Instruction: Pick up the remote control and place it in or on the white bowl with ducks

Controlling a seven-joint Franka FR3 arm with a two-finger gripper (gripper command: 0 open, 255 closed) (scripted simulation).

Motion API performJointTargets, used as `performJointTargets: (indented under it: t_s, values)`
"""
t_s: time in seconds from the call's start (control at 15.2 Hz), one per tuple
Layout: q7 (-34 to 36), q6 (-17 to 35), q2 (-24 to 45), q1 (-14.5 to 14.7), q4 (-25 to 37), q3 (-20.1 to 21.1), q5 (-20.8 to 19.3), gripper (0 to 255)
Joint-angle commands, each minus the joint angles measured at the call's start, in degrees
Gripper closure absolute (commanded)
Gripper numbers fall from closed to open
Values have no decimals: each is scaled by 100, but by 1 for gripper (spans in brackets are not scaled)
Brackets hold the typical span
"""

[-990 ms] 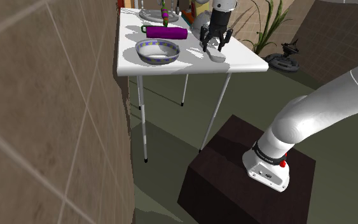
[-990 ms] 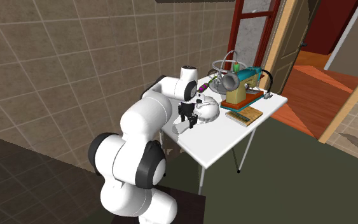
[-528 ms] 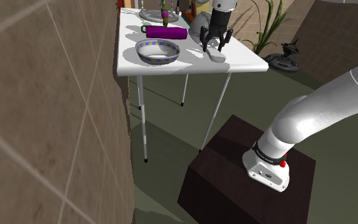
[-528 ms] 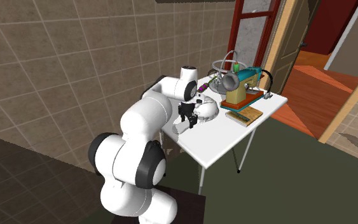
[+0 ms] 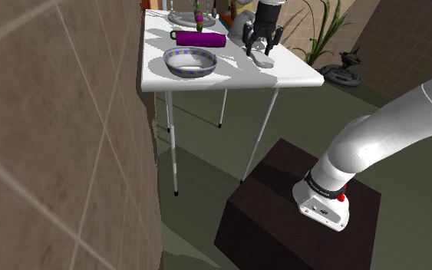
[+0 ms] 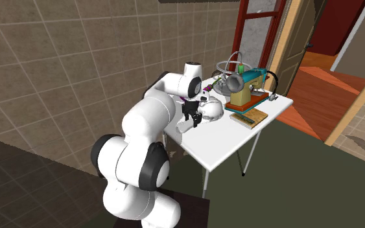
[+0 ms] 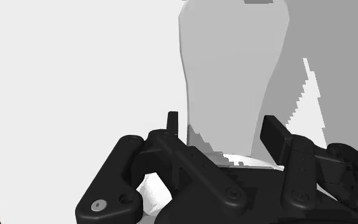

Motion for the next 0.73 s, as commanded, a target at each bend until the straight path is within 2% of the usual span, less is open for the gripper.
performJointTargets:
  t_s: [0.0,0.66]
  values:
    - [4,-174,8,3,187,5,3,255]
    - [-2,-948,208,7,1161,7,8,255]
